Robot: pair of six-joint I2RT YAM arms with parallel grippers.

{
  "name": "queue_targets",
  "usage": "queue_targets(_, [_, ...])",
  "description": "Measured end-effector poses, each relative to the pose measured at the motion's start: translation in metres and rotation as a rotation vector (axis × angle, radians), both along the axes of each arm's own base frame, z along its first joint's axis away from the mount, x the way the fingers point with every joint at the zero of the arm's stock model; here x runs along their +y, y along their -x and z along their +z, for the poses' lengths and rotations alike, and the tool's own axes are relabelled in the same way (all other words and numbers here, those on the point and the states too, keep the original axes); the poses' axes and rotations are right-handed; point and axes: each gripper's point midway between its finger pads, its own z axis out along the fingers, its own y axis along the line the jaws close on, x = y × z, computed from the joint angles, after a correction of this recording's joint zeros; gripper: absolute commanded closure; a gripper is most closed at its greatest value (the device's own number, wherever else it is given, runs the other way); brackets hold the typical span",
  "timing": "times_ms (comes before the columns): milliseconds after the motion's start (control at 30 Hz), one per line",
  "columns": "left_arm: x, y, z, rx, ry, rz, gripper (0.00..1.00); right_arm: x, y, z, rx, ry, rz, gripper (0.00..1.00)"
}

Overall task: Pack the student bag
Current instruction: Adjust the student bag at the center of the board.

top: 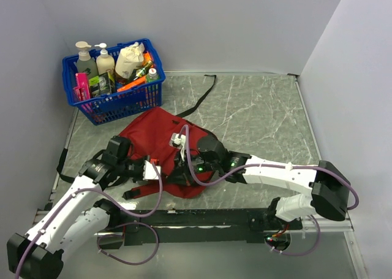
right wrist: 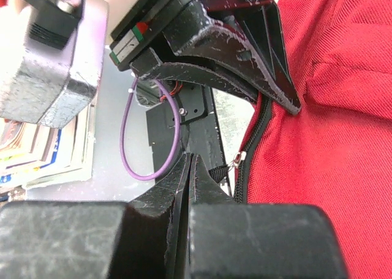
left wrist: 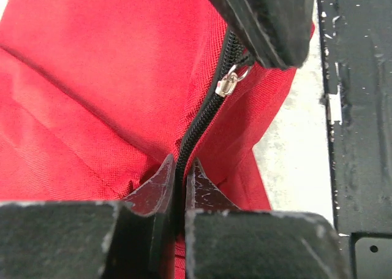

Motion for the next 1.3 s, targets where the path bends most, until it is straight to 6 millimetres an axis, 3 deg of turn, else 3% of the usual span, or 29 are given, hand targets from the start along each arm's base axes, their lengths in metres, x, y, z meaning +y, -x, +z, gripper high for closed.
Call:
queue_targets(167, [0.002, -0.002, 0.005, -0.040, -0.003, 0.010, 0.99, -0.008, -0.006, 0.003, -0.028, 0.003, -0.037, 1.00])
queue_targets(400, [0.003, 0.002, 0.019, -0.126, 0.013, -0.010, 0.99, -0.039, -0.022, 0.014, -0.067, -0.022, -0.134, 1.00])
queue_targets(600, [0.003, -0.003, 0.026, -0.166, 0.027, 0.009, 0.99, -0.063, -0.017, 0.018, -0.083, -0.021, -0.168, 1.00])
queue_targets(667, [0.002, -0.005, 0.029, -0.170, 0.039, 0.016, 0.99, -0.066, -0.015, 0.018, -0.080, -0.014, -0.171, 0.74])
queue_targets(867, [0.021, -0.018, 0.018, -0.142, -0.029, 0.146, 0.99, -0.086, 0.001, 0.024, -0.085, -0.017, -0.143, 0.56])
queue_targets(967, [0.025, -0.020, 0.017, -0.136, -0.036, 0.177, 0.99, -0.097, 0.010, 0.006, -0.089, 0.001, -0.128, 0.51])
queue_targets(1100, [0.027, -0.019, 0.019, -0.134, -0.030, 0.201, 0.99, -0.114, 0.021, -0.045, -0.035, 0.102, -0.122, 0.45])
queue_targets(1167, [0.028, -0.019, 0.019, -0.129, -0.025, 0.210, 0.99, -0.121, 0.025, -0.064, -0.009, 0.156, -0.121, 0.45])
queue_targets(1300, [0.028, -0.017, 0.019, -0.119, -0.016, 0.223, 0.99, -0.120, 0.019, -0.084, 0.007, 0.218, -0.141, 0.51])
